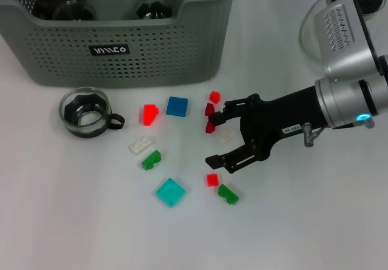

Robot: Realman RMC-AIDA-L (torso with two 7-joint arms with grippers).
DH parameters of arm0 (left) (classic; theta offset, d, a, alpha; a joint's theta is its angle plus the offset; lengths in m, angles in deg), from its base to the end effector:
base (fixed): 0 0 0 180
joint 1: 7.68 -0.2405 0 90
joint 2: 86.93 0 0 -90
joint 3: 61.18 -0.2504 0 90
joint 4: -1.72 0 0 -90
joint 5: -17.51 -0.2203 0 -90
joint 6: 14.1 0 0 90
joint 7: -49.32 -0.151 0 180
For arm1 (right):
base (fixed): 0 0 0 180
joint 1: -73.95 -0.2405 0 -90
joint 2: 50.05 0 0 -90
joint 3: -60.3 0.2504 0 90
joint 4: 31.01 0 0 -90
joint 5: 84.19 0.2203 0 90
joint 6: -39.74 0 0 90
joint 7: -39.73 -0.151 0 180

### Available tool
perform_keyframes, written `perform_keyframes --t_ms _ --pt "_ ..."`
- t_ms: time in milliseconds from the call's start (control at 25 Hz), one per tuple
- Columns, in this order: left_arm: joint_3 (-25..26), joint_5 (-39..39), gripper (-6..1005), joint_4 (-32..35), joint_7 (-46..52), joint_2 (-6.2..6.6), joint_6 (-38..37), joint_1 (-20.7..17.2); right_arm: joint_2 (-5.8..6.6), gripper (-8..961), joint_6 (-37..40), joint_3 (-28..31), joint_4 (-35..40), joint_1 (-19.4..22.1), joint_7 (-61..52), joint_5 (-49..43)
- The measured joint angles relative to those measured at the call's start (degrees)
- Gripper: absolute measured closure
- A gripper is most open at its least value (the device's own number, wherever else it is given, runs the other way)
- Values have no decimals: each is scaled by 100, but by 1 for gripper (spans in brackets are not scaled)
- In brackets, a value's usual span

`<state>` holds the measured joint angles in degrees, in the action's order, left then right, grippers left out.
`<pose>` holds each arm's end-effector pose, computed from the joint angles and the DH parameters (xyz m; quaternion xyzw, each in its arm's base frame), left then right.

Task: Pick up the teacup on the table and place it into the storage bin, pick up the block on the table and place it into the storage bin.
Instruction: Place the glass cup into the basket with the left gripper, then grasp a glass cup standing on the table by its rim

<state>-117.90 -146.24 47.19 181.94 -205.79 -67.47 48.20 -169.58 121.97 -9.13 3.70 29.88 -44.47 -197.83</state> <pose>-0.1717 0.4947 0.0168 -0.8875 -0.2361 0.1163 0.3783 0.1764 0.3522 -0.0821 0.9927 -0.0751 -0.0882 0.0349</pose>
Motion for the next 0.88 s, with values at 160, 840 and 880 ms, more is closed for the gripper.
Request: perform_keyframes --t_ms 160,840,880 --pt "37 1 449 173 71 55 -90 -29 1 7 -3 0 0 18 -9 0" --pt "1268 3109 189 3239 -171 226 -2818 -1478 64 6 -114 34 0 32 51 0" --pt "1408 3524 187 3290 -247 227 -3072 -1582 71 6 -112 37 0 31 51 0"
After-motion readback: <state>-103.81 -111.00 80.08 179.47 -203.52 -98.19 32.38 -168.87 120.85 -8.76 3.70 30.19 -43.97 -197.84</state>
